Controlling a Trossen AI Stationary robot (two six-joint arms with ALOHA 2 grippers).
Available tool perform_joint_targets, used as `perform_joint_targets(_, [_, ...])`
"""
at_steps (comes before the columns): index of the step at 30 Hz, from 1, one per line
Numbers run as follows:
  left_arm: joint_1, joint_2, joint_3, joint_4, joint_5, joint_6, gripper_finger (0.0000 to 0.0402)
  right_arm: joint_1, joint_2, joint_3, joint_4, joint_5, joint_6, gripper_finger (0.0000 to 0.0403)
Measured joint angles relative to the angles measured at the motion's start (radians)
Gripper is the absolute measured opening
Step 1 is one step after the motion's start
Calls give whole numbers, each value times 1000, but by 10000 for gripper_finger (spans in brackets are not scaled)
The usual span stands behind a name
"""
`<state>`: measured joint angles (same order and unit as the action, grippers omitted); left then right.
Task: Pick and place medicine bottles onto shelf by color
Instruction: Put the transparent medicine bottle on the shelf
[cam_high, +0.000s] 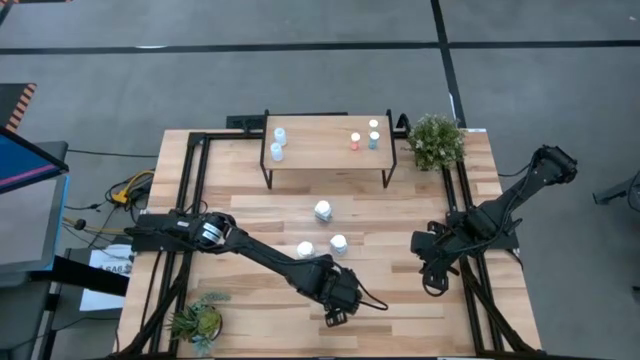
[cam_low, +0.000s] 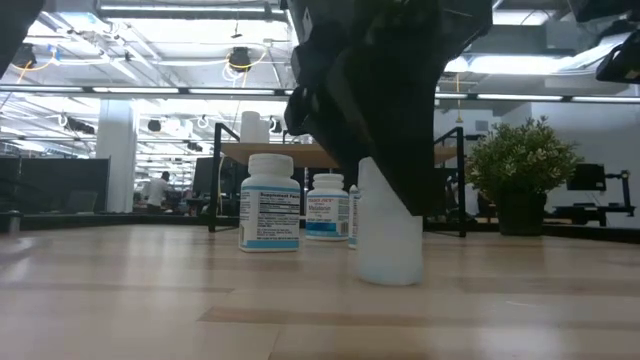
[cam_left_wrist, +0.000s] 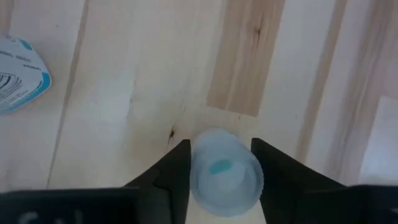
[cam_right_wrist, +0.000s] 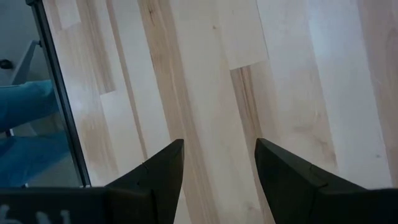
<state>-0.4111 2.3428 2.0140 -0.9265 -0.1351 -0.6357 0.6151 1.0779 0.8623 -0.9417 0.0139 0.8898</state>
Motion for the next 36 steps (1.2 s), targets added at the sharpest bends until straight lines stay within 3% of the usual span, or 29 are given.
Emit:
perform_joint_targets(5, [20, 0, 67, -94, 122, -23, 105, 0, 0, 0, 0, 0, 0, 218])
perform_joint_targets(12, [81, -6, 347, -336, 182, 98, 116, 0, 0, 0, 1, 0, 0, 218])
perform_joint_targets(16, [140, -124, 289, -337, 202, 123, 111, 0, 0, 0, 4, 1, 0, 218])
perform_joint_targets(25, [323, -283, 296, -491, 112, 316, 110, -10, 0, 0, 17, 12, 0, 218])
perform_joint_targets(36, [641, -301, 296, -573, 134, 744, 108, -74, 2, 0, 57, 13, 40, 218])
